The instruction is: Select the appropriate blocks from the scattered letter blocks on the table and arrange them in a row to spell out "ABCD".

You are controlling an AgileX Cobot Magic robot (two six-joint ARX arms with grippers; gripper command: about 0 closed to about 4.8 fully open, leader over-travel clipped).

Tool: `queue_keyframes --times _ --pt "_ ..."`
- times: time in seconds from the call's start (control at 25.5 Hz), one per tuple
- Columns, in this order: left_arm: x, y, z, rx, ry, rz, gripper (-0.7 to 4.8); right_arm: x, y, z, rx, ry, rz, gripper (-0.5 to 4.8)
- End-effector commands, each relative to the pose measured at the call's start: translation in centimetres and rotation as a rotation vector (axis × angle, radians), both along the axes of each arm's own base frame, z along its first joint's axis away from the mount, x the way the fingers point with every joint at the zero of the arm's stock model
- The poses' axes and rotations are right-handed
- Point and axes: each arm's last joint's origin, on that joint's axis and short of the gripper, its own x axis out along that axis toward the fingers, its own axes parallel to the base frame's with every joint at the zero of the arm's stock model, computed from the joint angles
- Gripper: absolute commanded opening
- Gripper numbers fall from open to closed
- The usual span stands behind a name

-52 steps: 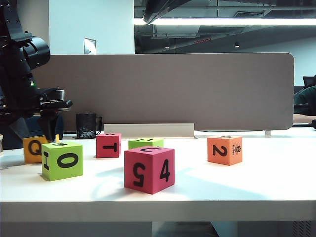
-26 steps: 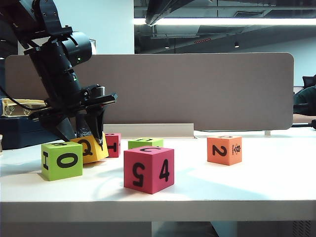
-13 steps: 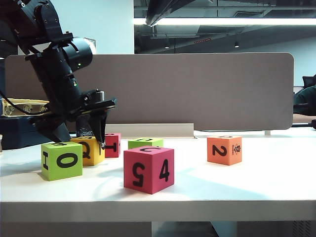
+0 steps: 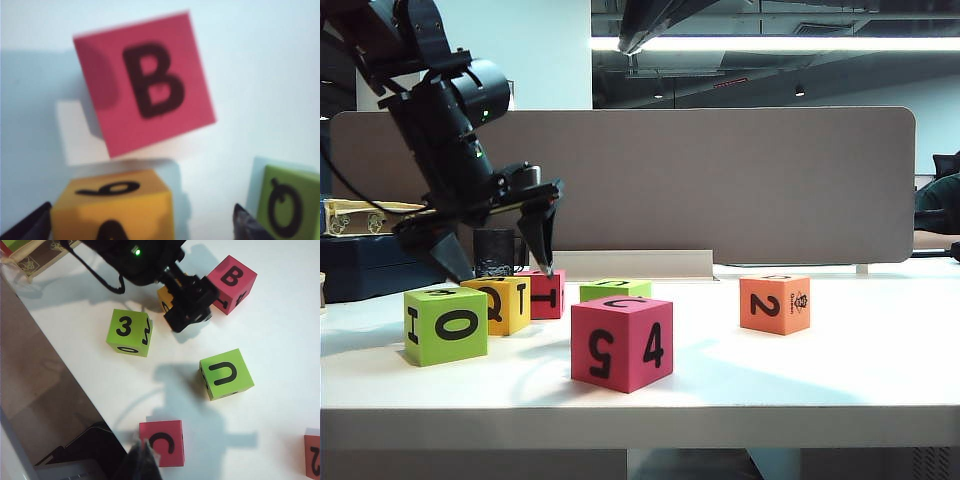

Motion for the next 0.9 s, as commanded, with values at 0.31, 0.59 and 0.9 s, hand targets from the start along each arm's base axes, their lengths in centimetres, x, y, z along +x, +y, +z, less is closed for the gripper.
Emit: queue_keyframes --times 0.31,0.59,0.9 --pt "1.2 -0.2 1.8 0.023 -0.16 -0.005 4.79 0.1 -0.1 0.2 -0.036 -0.053 -0.053 -0.02" --pt "1.8 -0.4 1.6 0.007 -0.208 -0.001 4.79 0.2 -0.2 0.3 -0.04 -0.065 -0.065 -0.02" --pt "2.4 -1.1 0.6 0.002 -0.22 -0.011 4.79 0.3 -0.3 0.3 -0.058 -0.079 -0.087 -0.02"
